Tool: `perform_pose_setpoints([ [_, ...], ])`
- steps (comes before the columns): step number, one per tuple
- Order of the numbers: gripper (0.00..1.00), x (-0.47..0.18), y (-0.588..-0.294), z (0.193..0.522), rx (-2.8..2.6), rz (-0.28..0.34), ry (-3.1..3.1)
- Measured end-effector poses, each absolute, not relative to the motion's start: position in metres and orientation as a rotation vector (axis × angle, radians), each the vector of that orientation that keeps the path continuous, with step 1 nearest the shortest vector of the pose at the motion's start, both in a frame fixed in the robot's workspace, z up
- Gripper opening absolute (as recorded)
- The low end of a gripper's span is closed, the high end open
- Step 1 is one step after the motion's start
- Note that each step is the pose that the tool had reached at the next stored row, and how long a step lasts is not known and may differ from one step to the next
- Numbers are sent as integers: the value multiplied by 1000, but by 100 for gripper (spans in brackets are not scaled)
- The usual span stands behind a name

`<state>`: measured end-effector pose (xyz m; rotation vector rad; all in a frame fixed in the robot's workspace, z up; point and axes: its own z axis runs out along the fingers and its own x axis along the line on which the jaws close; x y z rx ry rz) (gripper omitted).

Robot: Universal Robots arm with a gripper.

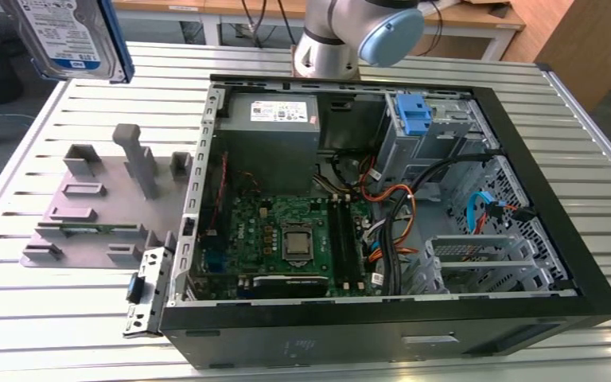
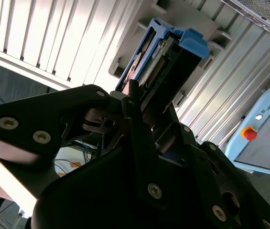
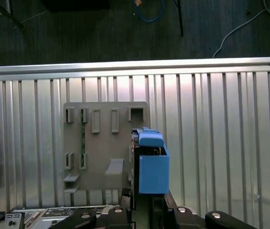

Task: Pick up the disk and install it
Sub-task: 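Pick up the disk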

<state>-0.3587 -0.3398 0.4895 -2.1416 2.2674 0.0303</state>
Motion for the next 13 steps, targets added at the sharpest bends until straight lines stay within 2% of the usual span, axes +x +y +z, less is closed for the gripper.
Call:
perform_pose_setpoints([
  [13, 35, -336, -340, 490, -2142, 30, 2267],
])
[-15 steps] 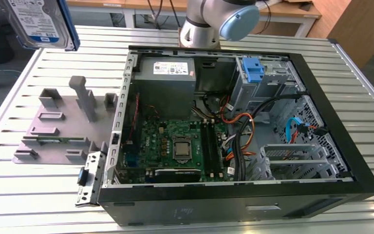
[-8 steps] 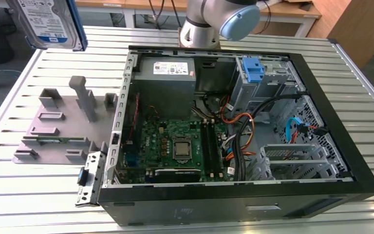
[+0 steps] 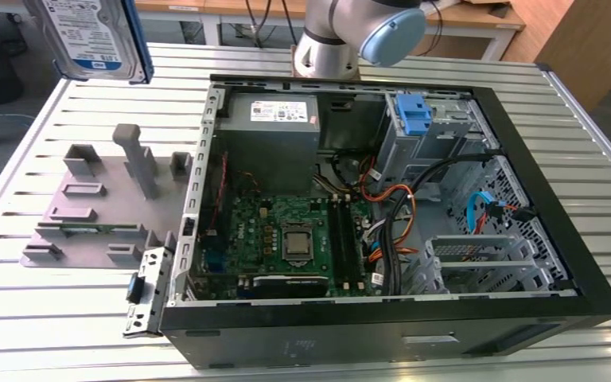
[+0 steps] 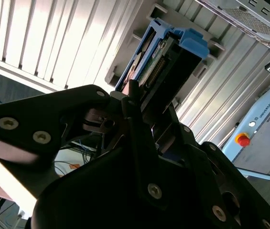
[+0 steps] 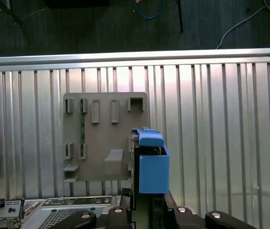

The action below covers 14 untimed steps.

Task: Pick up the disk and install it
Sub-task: 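Pick up the disk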

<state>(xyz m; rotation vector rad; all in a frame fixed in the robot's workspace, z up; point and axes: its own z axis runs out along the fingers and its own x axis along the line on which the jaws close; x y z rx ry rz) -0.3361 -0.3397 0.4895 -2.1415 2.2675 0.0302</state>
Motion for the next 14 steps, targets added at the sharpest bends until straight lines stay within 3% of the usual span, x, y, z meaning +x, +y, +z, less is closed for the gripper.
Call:
perform_pose_setpoints([
  [14, 35, -336, -340, 498, -2142, 30, 2268],
])
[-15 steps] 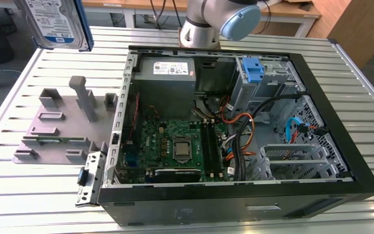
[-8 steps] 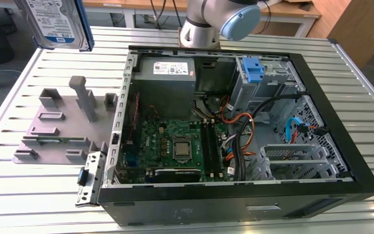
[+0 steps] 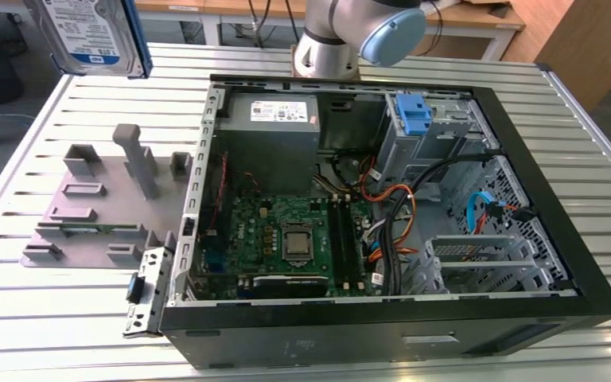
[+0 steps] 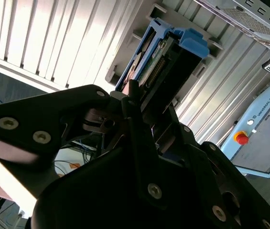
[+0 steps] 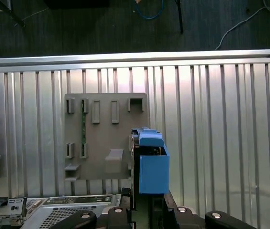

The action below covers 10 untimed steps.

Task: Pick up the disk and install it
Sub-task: 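Pick up the disk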

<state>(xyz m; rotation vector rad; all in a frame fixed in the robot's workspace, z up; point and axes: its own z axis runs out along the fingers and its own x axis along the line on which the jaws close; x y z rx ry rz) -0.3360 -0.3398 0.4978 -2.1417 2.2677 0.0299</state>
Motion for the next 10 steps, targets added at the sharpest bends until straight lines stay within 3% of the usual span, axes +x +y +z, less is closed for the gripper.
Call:
perform_pose_setpoints([
  [10, 35, -332, -340, 498, -2142, 30, 2268],
])
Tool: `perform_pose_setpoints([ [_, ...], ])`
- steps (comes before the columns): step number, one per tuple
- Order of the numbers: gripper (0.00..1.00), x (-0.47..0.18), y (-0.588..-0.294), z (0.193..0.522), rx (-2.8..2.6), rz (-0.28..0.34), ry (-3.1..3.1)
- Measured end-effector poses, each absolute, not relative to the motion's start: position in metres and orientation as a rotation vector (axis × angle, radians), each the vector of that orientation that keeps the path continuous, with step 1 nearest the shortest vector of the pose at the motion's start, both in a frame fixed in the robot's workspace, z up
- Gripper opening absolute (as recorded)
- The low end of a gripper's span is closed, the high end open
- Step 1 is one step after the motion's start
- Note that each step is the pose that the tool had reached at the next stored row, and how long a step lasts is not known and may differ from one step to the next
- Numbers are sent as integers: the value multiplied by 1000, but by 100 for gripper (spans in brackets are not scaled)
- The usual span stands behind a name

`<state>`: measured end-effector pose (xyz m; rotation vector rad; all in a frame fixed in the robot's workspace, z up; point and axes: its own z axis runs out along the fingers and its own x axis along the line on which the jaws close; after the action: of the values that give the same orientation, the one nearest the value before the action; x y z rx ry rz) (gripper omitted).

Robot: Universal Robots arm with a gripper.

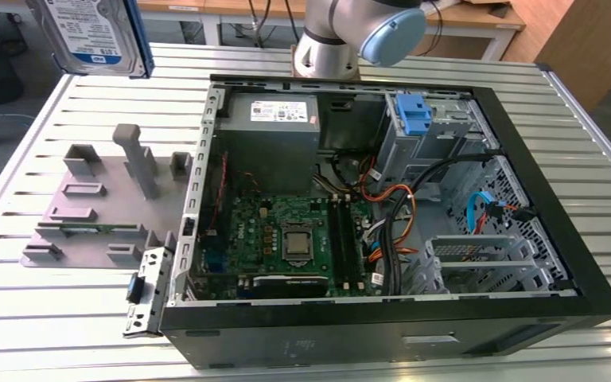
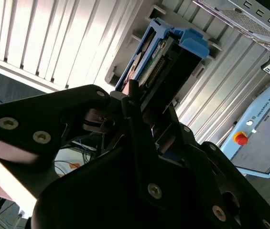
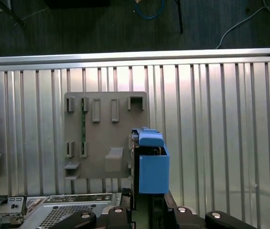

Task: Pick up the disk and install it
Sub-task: 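Pick up the disk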

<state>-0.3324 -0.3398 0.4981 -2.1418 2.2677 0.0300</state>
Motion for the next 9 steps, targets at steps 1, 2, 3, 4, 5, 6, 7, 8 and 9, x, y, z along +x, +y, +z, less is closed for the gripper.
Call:
perform_pose_setpoints([
  [1, 35, -331, -340, 498, -2142, 30, 2268],
  [2, 35, -329, -340, 498, -2142, 30, 2268],
  [3, 35, -327, -340, 498, -2142, 30, 2268],
  [4, 35, -325, -340, 498, -2142, 30, 2268],
  [5, 35, -323, -340, 498, -2142, 30, 2268],
  [6, 35, -321, -340, 498, -2142, 30, 2268],
  [7, 35, -319, -340, 498, -2142, 30, 2268],
  [8, 35, -317, -340, 498, -2142, 30, 2268],
  [9, 35, -314, -340, 498, -2142, 30, 2268],
])
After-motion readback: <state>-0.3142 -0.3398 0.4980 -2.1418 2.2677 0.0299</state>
